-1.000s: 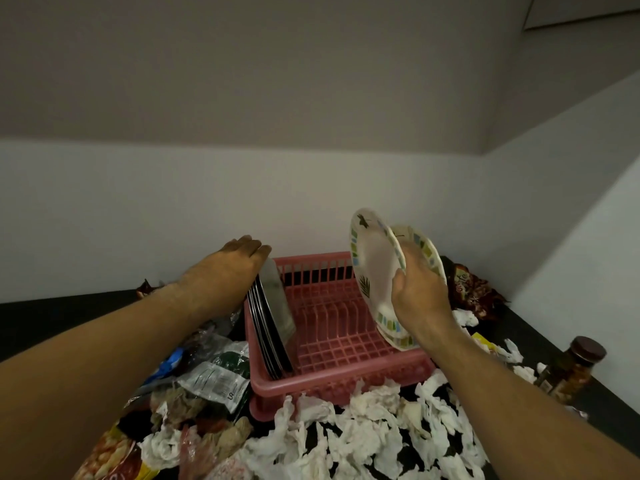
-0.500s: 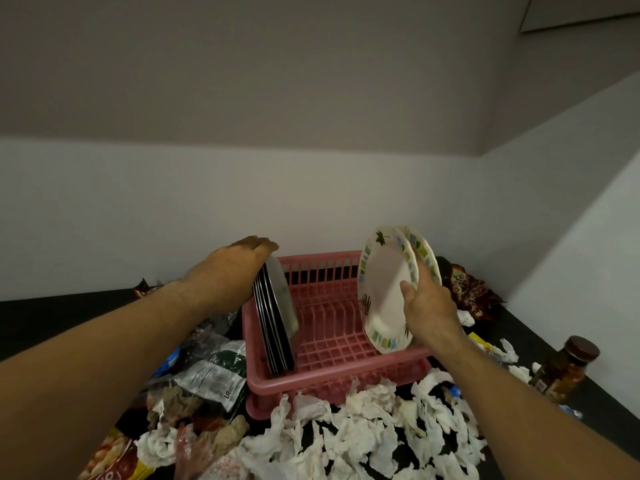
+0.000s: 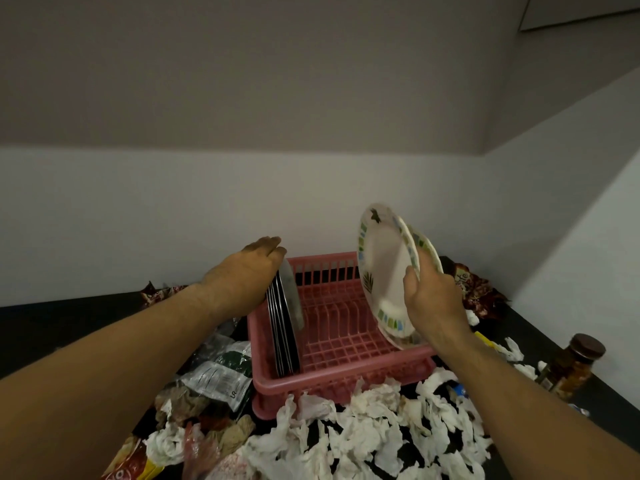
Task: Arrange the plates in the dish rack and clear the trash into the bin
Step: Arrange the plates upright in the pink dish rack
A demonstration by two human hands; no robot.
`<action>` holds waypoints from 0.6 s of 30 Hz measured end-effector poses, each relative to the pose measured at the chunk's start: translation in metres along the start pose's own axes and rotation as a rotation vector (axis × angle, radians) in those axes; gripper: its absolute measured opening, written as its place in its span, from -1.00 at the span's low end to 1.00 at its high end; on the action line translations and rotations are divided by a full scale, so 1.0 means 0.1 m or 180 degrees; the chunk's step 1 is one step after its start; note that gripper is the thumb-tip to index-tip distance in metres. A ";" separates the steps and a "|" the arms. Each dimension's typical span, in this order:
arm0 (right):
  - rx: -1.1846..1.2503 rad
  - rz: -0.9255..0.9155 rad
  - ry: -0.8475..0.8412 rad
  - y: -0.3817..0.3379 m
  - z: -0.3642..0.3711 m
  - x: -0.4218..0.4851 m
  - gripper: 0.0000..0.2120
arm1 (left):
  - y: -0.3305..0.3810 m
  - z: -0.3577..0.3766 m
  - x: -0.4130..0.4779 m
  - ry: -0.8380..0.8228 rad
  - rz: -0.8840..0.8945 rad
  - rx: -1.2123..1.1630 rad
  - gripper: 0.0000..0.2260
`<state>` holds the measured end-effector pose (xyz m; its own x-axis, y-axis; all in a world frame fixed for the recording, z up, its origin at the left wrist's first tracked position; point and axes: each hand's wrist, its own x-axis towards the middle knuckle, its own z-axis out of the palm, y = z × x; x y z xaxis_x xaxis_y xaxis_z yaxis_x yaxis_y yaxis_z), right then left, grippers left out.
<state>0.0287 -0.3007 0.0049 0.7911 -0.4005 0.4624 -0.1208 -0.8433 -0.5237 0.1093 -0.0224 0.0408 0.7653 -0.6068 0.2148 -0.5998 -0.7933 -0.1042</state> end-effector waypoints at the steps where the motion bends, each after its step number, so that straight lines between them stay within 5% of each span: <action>1: 0.0061 0.0011 0.0018 0.00 -0.01 0.00 -0.57 | 0.01 0.00 0.00 -0.0019 -0.0009 0.0016 -0.24; 6: 0.0247 -0.0141 -0.0059 -0.03 0.04 -0.14 -0.51 | 0.05 -0.02 0.00 -0.0101 -0.0056 0.0113 -0.21; 18: 0.0082 0.0223 -0.0243 0.02 0.23 -0.20 -0.69 | 0.13 -0.05 -0.04 -0.0034 -0.0049 0.0602 -0.24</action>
<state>0.0264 -0.2855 -0.0220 0.8248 -0.4288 0.3686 -0.1628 -0.8043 -0.5714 0.0973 -0.0299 0.0434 0.7771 -0.5941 0.2075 -0.5340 -0.7971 -0.2820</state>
